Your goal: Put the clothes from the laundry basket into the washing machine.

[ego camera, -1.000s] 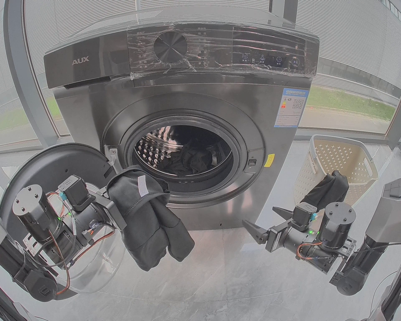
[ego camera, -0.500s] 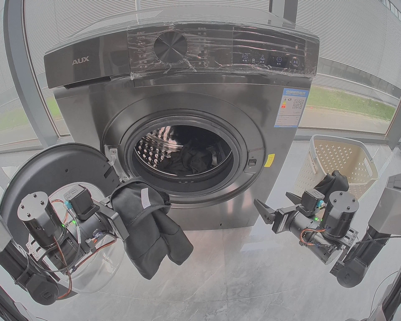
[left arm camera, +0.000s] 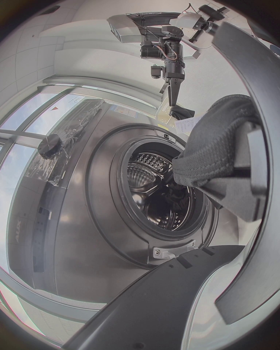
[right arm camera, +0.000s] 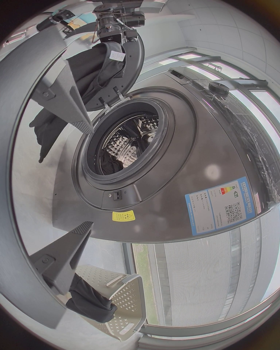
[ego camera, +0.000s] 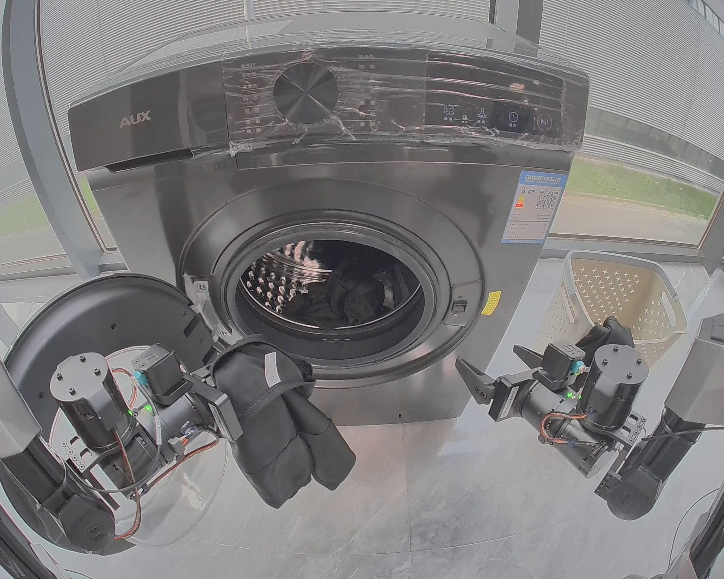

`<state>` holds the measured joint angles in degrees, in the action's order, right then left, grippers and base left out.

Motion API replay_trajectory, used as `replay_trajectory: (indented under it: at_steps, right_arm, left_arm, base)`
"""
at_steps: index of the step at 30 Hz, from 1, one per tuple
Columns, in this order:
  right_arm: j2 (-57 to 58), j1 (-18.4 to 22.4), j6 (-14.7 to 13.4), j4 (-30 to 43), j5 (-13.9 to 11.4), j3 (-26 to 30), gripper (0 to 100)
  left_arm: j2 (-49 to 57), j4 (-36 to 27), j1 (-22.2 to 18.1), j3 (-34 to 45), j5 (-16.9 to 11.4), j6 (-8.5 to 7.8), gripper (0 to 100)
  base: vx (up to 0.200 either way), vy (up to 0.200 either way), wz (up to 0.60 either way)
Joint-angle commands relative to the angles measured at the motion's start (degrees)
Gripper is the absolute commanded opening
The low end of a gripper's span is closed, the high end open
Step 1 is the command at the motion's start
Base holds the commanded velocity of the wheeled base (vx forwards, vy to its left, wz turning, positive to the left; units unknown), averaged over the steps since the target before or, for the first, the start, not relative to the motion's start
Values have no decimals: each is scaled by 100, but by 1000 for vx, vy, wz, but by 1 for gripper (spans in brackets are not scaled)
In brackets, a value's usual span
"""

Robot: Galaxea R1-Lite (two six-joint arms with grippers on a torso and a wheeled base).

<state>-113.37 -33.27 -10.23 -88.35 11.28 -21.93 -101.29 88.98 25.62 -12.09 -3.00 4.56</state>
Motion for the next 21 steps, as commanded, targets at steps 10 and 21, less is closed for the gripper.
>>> replay_trajectory:
  at_steps: [10,21]
  right_arm:
    - [8,-48,-6,-16,-11,5,100]
    - [17,-101,-14,-16,-11,31,100]
  left_arm:
    - [-189,23,74,-39,19,19,0]
    - [-303,32,303,-48,238,27,0]
  base:
    - [180,0,0]
    - [0,0,0]
